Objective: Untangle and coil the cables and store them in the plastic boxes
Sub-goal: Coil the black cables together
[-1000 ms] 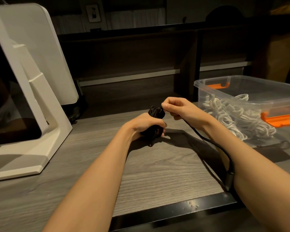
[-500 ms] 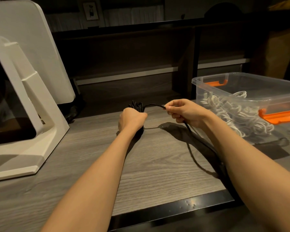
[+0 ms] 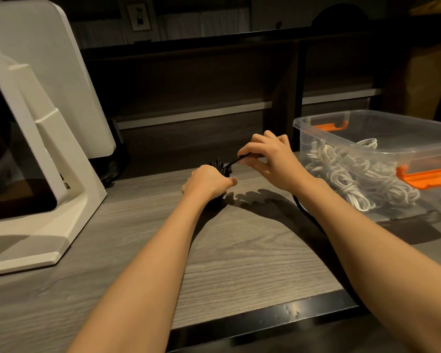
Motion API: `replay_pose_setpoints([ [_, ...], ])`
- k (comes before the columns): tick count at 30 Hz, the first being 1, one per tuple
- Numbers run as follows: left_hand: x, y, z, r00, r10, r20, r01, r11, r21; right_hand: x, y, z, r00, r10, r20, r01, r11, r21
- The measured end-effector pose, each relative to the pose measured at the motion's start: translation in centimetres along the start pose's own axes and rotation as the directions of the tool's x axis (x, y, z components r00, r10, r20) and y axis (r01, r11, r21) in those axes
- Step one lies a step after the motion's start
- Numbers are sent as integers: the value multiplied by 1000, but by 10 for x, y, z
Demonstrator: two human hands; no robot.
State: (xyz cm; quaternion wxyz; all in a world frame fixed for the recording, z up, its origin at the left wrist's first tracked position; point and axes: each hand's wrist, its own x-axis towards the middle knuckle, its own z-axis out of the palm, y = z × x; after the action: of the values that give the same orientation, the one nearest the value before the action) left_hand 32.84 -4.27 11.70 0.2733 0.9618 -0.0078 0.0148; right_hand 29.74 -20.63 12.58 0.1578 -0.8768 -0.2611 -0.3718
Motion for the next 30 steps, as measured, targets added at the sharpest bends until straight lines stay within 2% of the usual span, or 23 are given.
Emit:
replay_pose_setpoints([
  [4, 0, -1, -1, 994, 93, 61, -91, 995, -32, 4, -6, 1, 999, -7, 50, 3, 998, 69],
  [7, -3, 0, -3, 975, 187, 117, -185, 982, -31, 5, -11, 1, 984, 107, 141, -139, 960, 241],
  [11, -9, 3, -5, 931, 313, 189, -314, 949, -27, 11, -23, -10, 938, 182, 293, -321, 775, 545],
  [14, -12, 4, -5, 912, 359, 197, -364, 931, -12, 10, -25, -13, 922, 196, 334, -375, 666, 645],
  [18, -14, 9, 0, 902, 387, 191, -389, 921, -29, 6, -21, -11, 912, 194, 362, -390, 690, 611],
  [25, -14, 11, 9, 896, 423, 134, -393, 897, -202, 2, -18, 18, 941, 290, 176, -339, 834, 436],
  [30, -12, 10, 10, 869, 476, 140, -434, 866, -249, -3, -11, 20, 948, 274, 162, -312, 902, 300],
])
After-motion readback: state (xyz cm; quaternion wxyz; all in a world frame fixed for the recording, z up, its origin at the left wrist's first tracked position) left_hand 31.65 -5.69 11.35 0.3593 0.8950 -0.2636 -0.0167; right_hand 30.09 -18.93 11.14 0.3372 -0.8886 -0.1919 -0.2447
